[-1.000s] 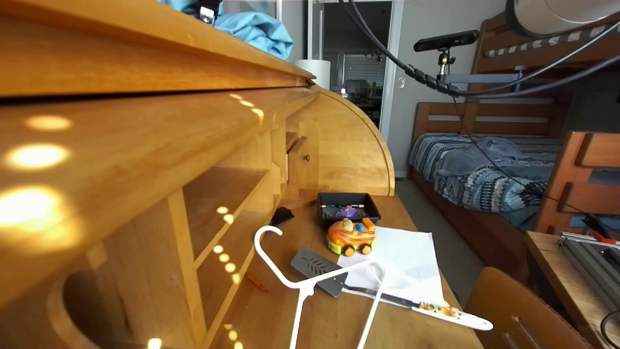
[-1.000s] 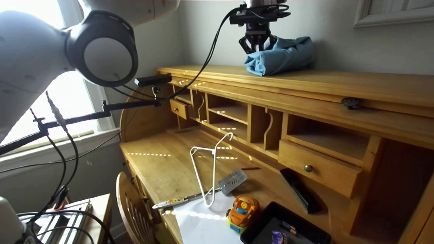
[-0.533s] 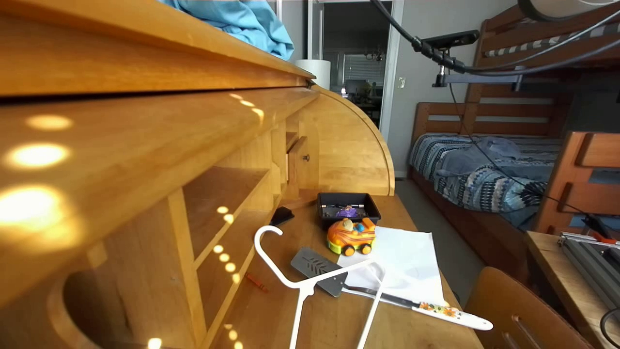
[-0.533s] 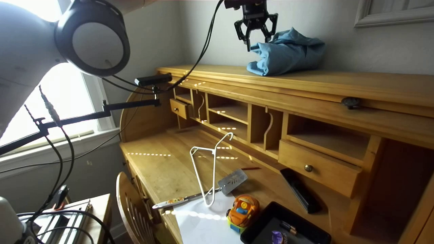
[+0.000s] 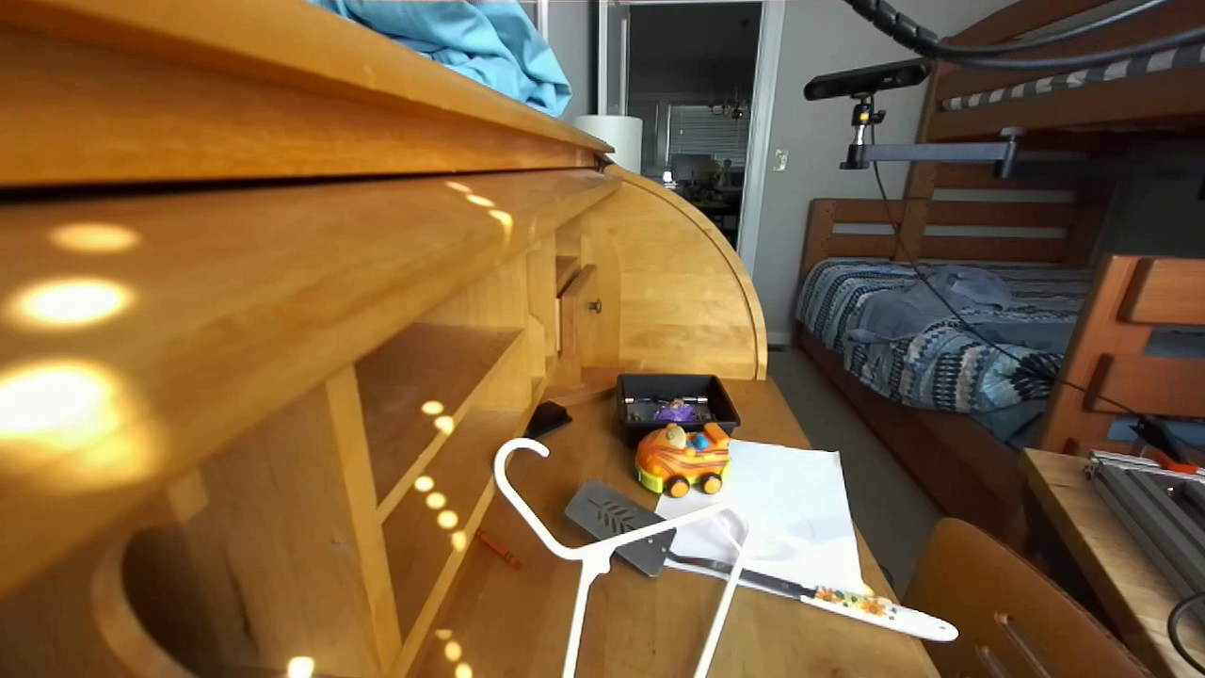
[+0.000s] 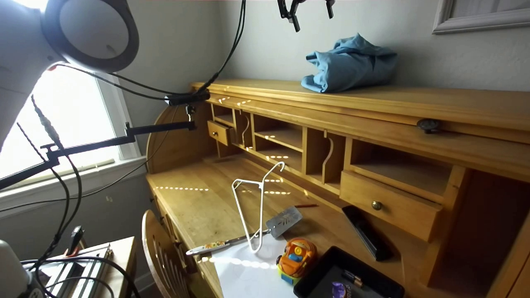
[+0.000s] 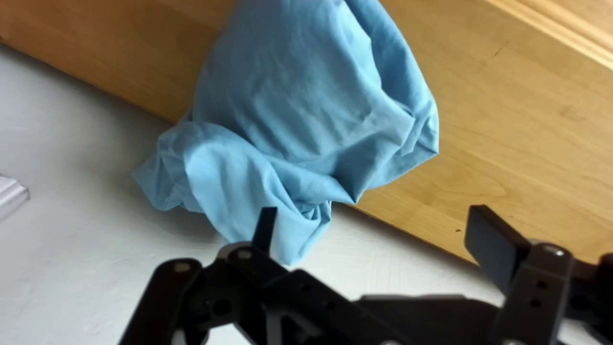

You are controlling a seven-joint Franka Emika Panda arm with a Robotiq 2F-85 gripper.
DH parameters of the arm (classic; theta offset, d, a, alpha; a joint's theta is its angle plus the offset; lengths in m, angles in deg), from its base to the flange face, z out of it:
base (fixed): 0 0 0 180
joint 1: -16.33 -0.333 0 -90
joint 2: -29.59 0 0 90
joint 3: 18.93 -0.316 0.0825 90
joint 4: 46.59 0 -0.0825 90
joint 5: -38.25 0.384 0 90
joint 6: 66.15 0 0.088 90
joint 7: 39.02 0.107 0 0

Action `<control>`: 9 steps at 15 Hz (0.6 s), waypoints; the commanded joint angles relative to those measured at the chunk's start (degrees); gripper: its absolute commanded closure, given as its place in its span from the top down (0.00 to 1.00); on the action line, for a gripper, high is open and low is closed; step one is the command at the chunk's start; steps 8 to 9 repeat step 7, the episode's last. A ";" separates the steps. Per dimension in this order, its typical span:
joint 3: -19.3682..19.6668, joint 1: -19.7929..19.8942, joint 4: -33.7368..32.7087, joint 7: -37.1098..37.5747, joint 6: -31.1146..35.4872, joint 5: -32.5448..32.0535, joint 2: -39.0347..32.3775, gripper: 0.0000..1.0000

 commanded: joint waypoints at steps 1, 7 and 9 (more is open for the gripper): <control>1.17 -0.42 2.46 3.90 -6.91 -1.33 3.40 1.00; 1.34 -0.38 1.17 11.40 -9.20 -0.79 3.63 1.00; 1.34 -0.38 1.17 11.40 -9.20 -0.79 3.63 1.00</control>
